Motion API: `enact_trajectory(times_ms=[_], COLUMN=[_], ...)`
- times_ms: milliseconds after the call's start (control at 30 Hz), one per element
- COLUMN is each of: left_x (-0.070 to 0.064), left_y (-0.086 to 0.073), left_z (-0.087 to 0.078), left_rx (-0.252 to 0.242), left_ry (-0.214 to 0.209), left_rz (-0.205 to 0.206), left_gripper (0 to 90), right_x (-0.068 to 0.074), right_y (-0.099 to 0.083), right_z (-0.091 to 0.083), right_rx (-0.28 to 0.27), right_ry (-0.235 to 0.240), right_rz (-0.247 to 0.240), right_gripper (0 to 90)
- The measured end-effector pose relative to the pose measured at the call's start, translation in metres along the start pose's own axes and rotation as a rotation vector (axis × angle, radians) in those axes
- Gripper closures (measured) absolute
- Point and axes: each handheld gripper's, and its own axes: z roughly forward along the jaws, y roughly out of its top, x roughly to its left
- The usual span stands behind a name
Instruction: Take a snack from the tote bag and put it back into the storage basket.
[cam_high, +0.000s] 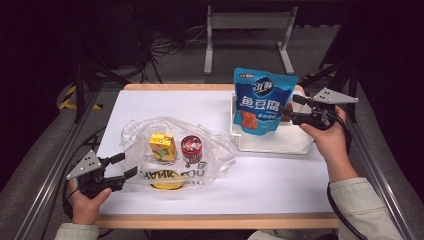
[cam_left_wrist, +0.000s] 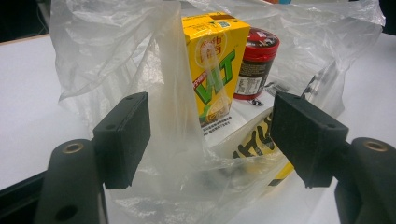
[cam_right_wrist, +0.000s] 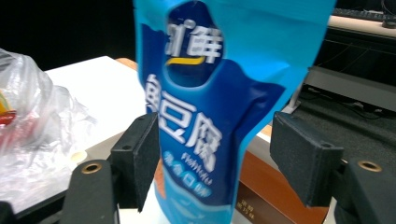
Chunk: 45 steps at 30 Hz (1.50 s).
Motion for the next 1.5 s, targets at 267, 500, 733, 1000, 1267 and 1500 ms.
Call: enact_trajectory(times_ms=[267, 500, 733, 1000, 1267, 1500], left_x=[0.001, 0.000, -0.001, -0.001, -0.002, -0.003], left_y=[0.001, 0.000, 0.000, 0.000, 0.001, 0.000], left_z=[0.001, 0.000, -0.002, -0.002, -0.002, -0.005], left_rx=[-0.002, 0.001, -0.006, -0.006, -0.012, -0.009], left_ry=[-0.002, 0.001, -0.002, -0.007, -0.016, -0.008], left_rz=[0.008, 0.008, 0.007, 0.012, 0.012, 0.014], left_gripper=[29.6, 29.7, 29.6, 29.5, 29.5, 29.6], right_x=[0.012, 0.037, 0.053, 0.068, 0.087, 0.105], right_y=[0.003, 0.010, 0.020, 0.031, 0.043, 0.050], right_z=[-0.015, -0.016, -0.012, -0.007, 0.000, 0.012], right_rx=[0.014, 0.007, -0.020, -0.040, -0.059, -0.055], right_ry=[0.022, 0.131, 0.198, 0.283, 0.366, 0.403], right_rz=[-0.035, -0.047, -0.052, -0.059, -0.072, -0.077], right_gripper=[41.7, 43.7, 41.7, 39.6, 33.9, 33.4])
